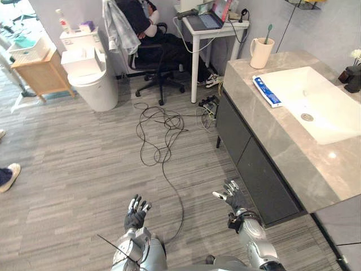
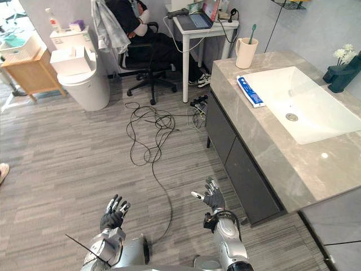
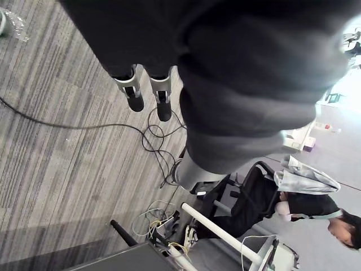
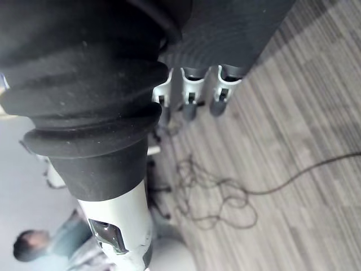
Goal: Organize washtable
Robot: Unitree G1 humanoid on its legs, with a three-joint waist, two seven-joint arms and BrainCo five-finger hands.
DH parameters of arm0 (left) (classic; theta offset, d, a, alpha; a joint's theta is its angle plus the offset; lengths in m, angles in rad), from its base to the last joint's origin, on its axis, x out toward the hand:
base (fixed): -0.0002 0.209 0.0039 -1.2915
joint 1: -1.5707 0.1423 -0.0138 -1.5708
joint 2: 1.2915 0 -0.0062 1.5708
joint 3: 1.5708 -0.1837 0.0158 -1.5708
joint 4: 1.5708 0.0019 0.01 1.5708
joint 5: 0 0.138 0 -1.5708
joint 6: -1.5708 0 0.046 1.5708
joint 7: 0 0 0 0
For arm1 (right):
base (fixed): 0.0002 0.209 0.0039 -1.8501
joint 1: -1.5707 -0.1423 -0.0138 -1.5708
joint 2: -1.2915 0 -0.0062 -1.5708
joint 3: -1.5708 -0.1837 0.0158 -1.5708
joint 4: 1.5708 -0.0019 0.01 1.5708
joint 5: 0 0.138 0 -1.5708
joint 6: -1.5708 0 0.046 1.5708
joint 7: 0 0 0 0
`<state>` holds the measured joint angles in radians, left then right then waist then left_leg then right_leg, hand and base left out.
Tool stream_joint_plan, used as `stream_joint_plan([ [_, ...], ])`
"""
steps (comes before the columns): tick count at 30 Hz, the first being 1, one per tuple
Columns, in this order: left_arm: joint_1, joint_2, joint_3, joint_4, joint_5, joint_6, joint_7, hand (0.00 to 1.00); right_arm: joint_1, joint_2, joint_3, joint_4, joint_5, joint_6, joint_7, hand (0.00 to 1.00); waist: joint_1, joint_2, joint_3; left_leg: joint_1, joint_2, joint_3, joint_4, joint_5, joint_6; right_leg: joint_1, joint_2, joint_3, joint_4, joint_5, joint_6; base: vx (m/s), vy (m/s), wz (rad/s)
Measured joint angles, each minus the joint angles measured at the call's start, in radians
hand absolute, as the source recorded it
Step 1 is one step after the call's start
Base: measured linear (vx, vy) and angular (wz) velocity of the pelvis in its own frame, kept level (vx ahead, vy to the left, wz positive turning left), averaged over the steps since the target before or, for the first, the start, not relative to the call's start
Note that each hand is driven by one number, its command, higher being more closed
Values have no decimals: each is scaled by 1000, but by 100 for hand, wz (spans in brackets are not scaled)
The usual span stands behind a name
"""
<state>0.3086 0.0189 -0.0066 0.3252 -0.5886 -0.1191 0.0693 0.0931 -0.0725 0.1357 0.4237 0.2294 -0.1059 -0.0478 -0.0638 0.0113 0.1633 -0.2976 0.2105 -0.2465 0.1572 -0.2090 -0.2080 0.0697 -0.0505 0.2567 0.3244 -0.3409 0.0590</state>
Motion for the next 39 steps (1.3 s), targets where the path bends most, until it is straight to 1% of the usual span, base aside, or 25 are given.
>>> stream_joint_plan([
  [1, 0, -3, 10, 1, 0, -1, 0, 0, -1, 0, -1, 3, -2, 0, 0, 0, 0, 0, 0, -4, 6, 5, 23, 42, -63, 2, -4, 27, 22, -27, 18, 379, 583, -135],
  [2, -1, 6, 25, -2, -8, -9, 1, 0, -4, 21, 0, 10, -1, 5, -1, 0, 13, -32, -6, -23, -46, 22, 144, 91, -58, -11, -44, 120, 38, -62, 22, 355, 593, -194],
  [3, 17, 21, 40, -7, -13, -25, 2, 0, -13, 43, 19, 9, 4, 4, 7, 0, 33, -68, -22, -40, -88, 15, 271, 80, -43, -23, -60, 218, 13, -64, -3, 321, 591, -211],
  [4, 25, 28, 42, -10, -18, -26, 3, 0, -18, 50, 27, 10, 6, 3, 8, 0, 32, -75, -26, -53, -100, 13, 337, 59, -26, -22, -66, 256, 3, -56, -8, 263, 581, -206],
  [6, 23, 41, 33, -14, -32, -21, -5, 0, -19, 67, 25, 24, 36, 4, 10, 0, 14, -104, -44, -79, -104, 92, 467, -35, 22, -57, -98, 288, 4, 39, 46, 195, 608, -121],
  [7, 20, 42, 26, -17, -32, -21, -5, 0, -19, 68, 23, 26, 44, 6, 10, 0, 14, -109, -48, -71, -104, 117, 467, -44, 36, -67, -107, 292, 7, 61, 38, 143, 553, -118],
  [8, 10, 45, -4, -24, -32, -21, -7, 0, -18, 67, 8, 24, 64, 5, 11, 0, 9, -106, -59, -42, -107, 182, 432, -55, 60, -109, -127, 291, 17, 160, -5, 95, 324, -110],
  [9, 7, 44, -15, -24, -31, -21, -11, 0, -17, 67, 0, 24, 81, 5, 11, 0, 6, -99, -64, -30, -108, 202, 410, -54, 68, -132, -128, 289, 29, 204, -21, 98, 346, -128],
  [11, 7, 56, -57, -43, -28, -19, -28, 0, 2, 71, -17, 21, 133, 4, 12, 0, -16, -70, -65, 42, -120, 281, 327, -29, 122, -218, -128, 248, 128, 364, -62, 91, 349, -91],
  [13, 16, 65, -70, -63, -27, -15, -43, 0, 47, 73, -17, 20, 163, 4, 28, 0, -29, -52, -65, 116, -122, 355, 283, -12, 172, -268, -152, 117, 221, 451, -135, 50, 267, -70],
  [16, 24, 75, -62, -81, -21, -15, -47, 0, 89, 84, -7, 20, 163, 5, 39, 0, -31, -46, -65, 178, -120, 418, 242, -33, 204, -306, -161, -64, 329, 403, -158, 20, 175, -55],
  [20, 44, 86, -96, -86, 34, 5, -50, 0, 114, 77, -22, 14, 165, 6, 53, 0, -37, -37, -57, 228, -116, 443, 158, -47, 212, -353, -35, -261, 298, 152, -69, 148, 40, -69],
  [21, 40, 86, -112, -86, 39, 8, -51, 0, 115, 72, -24, 14, 166, 6, 53, 0, -39, -35, -51, 237, -112, 445, 149, -49, 209, -353, -19, -286, 267, 137, -63, 167, -68, -43],
  [23, 25, 79, -170, -86, 53, 20, -67, 0, 116, 56, -46, 7, 180, 7, 52, 0, -45, -17, -25, 300, -78, 472, 122, -68, 182, -357, 29, -332, 152, 133, -49, 270, -154, -40],
  [25, 22, 76, -195, -92, 64, 22, -73, 0, 111, 53, -58, -16, 193, 5, 53, 0, -53, -23, -21, 361, -66, 501, 87, -84, 155, -378, 12, -382, 15, 188, -32, 327, -197, -31],
  [26, 20, 75, -196, -91, 81, 25, -72, 0, 103, 50, -63, -17, 193, 2, 52, 0, -62, -37, -21, 400, -70, 511, 75, -98, 124, -377, -27, -461, -36, 292, -38, 398, -256, -37],
  [27, 16, 54, -199, -89, 90, 27, -70, 0, 101, 42, -69, -16, 193, 2, 51, 0, -56, -24, -30, 434, -45, 512, 54, -106, 108, -371, -19, -525, -15, 326, -81, 500, -301, -29],
  [28, 5, 40, -202, -89, 92, 27, -70, 0, 97, 34, -82, -18, 193, 1, 50, 0, -59, 16, -41, 441, -15, 507, 35, -100, 96, -375, 18, -540, 8, 282, -105, 542, -274, -28],
  [30, -19, 29, -219, -86, 93, 25, -70, 0, 97, 31, -101, -18, 195, 3, 46, 0, -53, 37, -41, 450, 16, 492, 43, -33, 50, -384, 50, -547, 54, 246, -140, 485, -228, -22],
  [33, -46, 22, -219, -75, 93, 24, -71, 0, 91, 47, -106, -23, 203, 4, 46, 0, -56, 43, -40, 400, 83, 441, 302, 23, 62, -294, 109, -567, 29, 206, -172, 443, -196, -35],
  [34, -54, 16, -216, -67, 92, 23, -71, 0, 91, 46, -105, -48, 209, 3, 43, 0, -46, 44, -40, 321, 104, 382, 529, 83, 63, -218, 136, -543, -37, 206, -172, 549, -193, -64],
  [35, -56, 3, -220, -63, 88, 23, -72, 0, 91, 43, -94, -60, 232, -9, 43, 0, -29, 46, -41, 237, 112, 347, 780, 78, 64, -147, 157, -504, -103, 209, -175, 525, -161, -71],
  [36, -54, -3, -218, -62, 88, 23, -73, 0, 89, 39, -94, -55, 240, 1, 33, 0, -22, 46, -40, 203, 116, 347, 873, 74, 68, -117, 161, -491, -126, 209, -175, 381, -68, -72],
  [37, -51, -10, -216, -59, 88, 23, -71, 0, 105, 29, -94, -40, 252, 2, 27, 0, -8, 47, -39, 145, 126, 365, 977, 52, 103, -68, 166, -465, -157, 210, -177, 354, -27, -76],
  [39, -42, -15, -175, -60, 88, 23, -69, 0, 109, 23, -91, -38, 253, 6, 19, 0, 13, 47, -38, 85, 134, 411, 960, 15, 162, -22, 162, -400, -181, 210, -179, 345, 28, -86],
])
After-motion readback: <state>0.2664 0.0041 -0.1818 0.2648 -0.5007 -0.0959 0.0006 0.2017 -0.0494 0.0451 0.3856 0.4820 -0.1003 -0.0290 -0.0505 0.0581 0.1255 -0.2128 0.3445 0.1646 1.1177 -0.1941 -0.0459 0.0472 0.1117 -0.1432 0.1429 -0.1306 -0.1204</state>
